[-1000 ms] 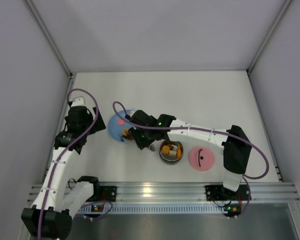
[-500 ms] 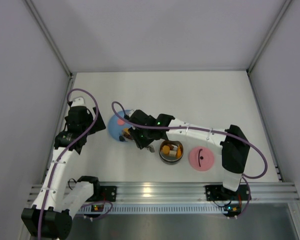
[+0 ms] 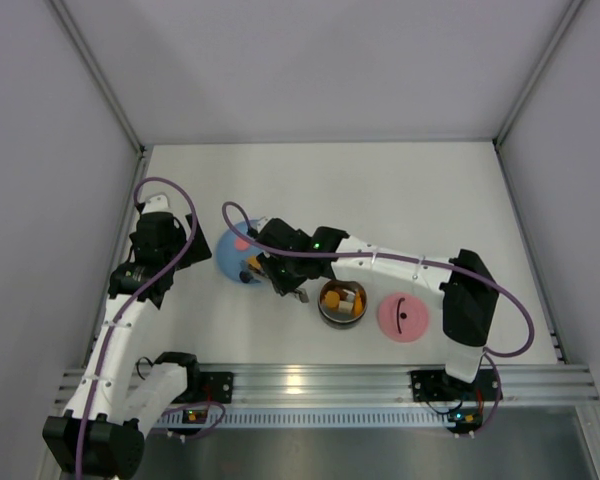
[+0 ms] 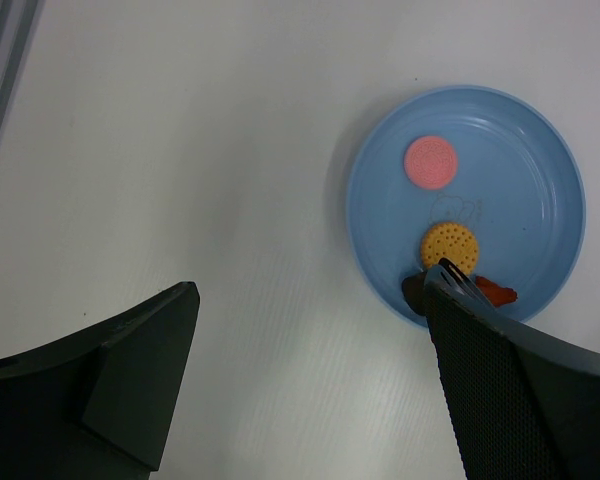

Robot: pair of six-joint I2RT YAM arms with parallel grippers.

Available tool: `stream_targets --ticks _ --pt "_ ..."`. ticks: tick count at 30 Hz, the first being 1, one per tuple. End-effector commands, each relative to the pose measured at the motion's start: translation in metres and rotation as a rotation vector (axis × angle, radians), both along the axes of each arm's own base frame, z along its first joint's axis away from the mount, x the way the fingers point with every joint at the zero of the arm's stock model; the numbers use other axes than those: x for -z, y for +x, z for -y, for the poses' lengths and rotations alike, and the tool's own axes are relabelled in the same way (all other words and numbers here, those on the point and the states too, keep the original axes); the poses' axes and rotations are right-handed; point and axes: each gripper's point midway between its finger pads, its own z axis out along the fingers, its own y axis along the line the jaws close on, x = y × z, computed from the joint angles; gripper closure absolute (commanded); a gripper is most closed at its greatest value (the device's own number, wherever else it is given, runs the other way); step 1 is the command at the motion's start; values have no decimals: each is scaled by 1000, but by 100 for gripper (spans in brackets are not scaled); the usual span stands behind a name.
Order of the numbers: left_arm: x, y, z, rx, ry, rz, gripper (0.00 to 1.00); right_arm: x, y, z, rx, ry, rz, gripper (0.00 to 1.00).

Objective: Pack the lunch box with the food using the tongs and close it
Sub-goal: Pick up the fake food from the plate, then place the fake food in the packing box.

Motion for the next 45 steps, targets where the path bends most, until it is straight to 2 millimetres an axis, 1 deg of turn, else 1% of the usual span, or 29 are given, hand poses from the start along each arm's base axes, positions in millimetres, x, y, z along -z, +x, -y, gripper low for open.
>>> stream_targets --ticks 1,6,16,26,30,32,33,34,35,36,37,38,39,40,41,42,43,45 --pt "-3 2 0 7 6 21 1 -31 6 -3 5 43 55 79" --pt "-3 1 1 7 4 22 1 -42 14 4 29 56 76 80" --pt "-2 2 0 7 7 20 1 -56 33 21 92 78 106 80" --pt "-2 2 0 6 8 20 1 -70 40 28 113 109 120 81" --pt "-2 1 0 6 6 19 1 -75 39 37 121 111 124 81" --pt "-2 1 0 6 8 17 1 -83 37 43 123 118 131 81" --pt "-2 2 0 7 7 18 1 -81 35 50 124 99 124 81" --pt "-2 2 0 6 6 19 1 -88 33 56 125 107 133 81" --pt "-2 2 0 7 7 18 1 -91 31 62 127 104 132 81" --pt "-2 2 1 7 5 18 1 -87 29 73 135 85 119 81" --pt "-2 1 1 7 5 17 1 -99 25 82 137 109 130 81" --pt "-2 2 1 8 6 18 1 -94 21 91 136 100 113 81" --pt "-1 1 1 9 4 15 1 -98 20 100 148 105 112 80" --pt "-2 2 1 10 5 18 1 -107 12 114 152 116 118 80" --pt "-2 1 0 8 6 17 1 -103 8 123 159 100 109 80" --pt "-2 1 1 9 4 17 1 -107 5 133 169 102 110 80" --pt "-2 2 1 10 5 18 1 -113 -4 146 178 108 111 80" --pt "-2 1 1 11 4 17 1 -114 -13 161 189 99 106 79"
